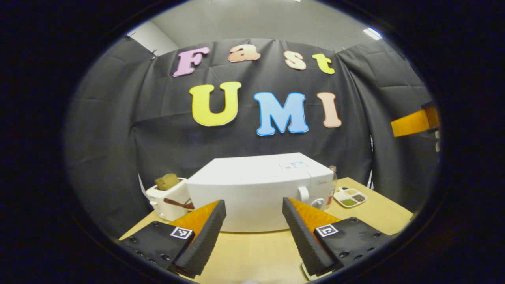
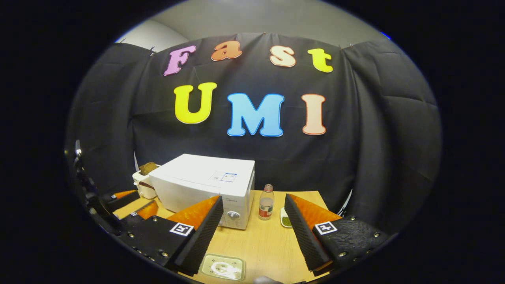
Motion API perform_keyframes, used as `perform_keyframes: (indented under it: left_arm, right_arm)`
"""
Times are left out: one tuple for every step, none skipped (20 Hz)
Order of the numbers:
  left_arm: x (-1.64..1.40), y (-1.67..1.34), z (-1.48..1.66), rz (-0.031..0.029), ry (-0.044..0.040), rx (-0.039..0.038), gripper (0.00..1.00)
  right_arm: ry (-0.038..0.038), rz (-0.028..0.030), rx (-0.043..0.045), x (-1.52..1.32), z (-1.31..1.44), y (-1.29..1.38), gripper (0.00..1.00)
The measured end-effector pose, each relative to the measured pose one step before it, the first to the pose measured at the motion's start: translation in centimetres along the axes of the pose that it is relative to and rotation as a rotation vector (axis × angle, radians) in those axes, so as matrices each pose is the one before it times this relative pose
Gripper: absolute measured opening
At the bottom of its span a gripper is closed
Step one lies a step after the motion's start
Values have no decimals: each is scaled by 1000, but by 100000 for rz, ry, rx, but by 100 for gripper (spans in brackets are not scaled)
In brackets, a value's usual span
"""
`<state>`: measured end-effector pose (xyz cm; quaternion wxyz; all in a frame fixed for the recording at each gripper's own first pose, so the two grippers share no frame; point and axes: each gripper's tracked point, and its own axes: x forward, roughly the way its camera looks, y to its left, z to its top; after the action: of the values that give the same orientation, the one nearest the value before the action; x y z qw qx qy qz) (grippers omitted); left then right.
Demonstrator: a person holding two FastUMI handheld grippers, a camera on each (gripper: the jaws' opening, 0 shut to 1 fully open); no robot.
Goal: Open the microwave oven with the left hand, put the food in, and close the microwave oven.
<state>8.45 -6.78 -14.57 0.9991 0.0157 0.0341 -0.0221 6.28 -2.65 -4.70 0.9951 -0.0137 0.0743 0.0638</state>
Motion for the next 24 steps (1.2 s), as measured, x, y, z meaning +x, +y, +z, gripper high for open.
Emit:
perform_keyframes:
  left_arm:
    - [-1491,1567,1491,1668,-1943,1043,98]
    - [-1343,1332,1332,604,-1577,100,99]
    - [-1132,580,1154,-1261,-1287,-1456,95]
    - [-995,745,942,-461,-314,-1521,100]
    - [-826,852,822,139,-282,-691,100]
    - [-773,795,781,535,6,-416,97]
    - [-800,421,596,-42,259,-1470,97]
    - [-772,335,587,-162,-524,-2189,95]
    - [-660,79,430,-234,-181,-1652,100]
    - [-562,108,325,-418,57,-816,97]
    - [-423,51,158,-206,-142,118,97]
    - [-310,103,136,-65,147,548,100]
    - [-200,75,173,-78,-236,788,97]
    - [-176,213,119,719,257,229,99]
    - [29,164,317,334,-1513,5,100]
    - [-159,191,241,1069,312,-45,97]
    - [5,115,180,667,-200,-295,98]
    - [-32,-101,309,-128,-505,-693,99]
    - [32,-268,220,-711,-310,-762,100]
    - [-74,-155,310,-818,-862,-176,99]
    - [155,-70,164,-354,-337,626,98]
    - [135,76,207,21,-366,808,100]
    - [-36,48,88,-29,84,207,100]
    - [90,172,269,358,-1186,-518,100]
  right_arm:
    - [-602,-189,-72,-693,135,755,96]
    - [-703,-1068,-125,-749,107,304,96]
    - [-1173,-684,516,-718,332,415,96]
    - [-862,-225,1105,-733,382,519,96]
    - [-362,115,887,-645,280,519,96]
    - [51,289,-66,-542,332,415,96]
    - [-775,-16,-1099,-604,405,252,96]
    - [-1260,-217,-1065,-604,469,147,96]
    - [-1148,341,-898,-457,477,341,96]
    - [-767,566,-937,-445,349,379,96]
    - [-1145,425,-626,-314,438,319,96]
    - [-702,-339,-241,-265,238,33,95]
    - [-545,246,368,-264,221,202,96]
    - [-314,338,750,-229,128,361,96]
    - [-599,139,287,-120,145,114,96]
    - [190,-273,4,-61,-134,-24,96]
    - [471,579,369,-83,-202,160,96]
    - [-149,247,300,-63,124,178,96]
    - [-282,-780,119,-70,129,-178,96]
    - [-526,-380,139,41,68,-50,96]
    - [-207,-496,261,-3,114,-59,96]
    - [17,-392,426,45,-100,-27,96]
    - [-123,51,444,61,25,53,96]
    - [-274,-12,117,109,102,46,96]
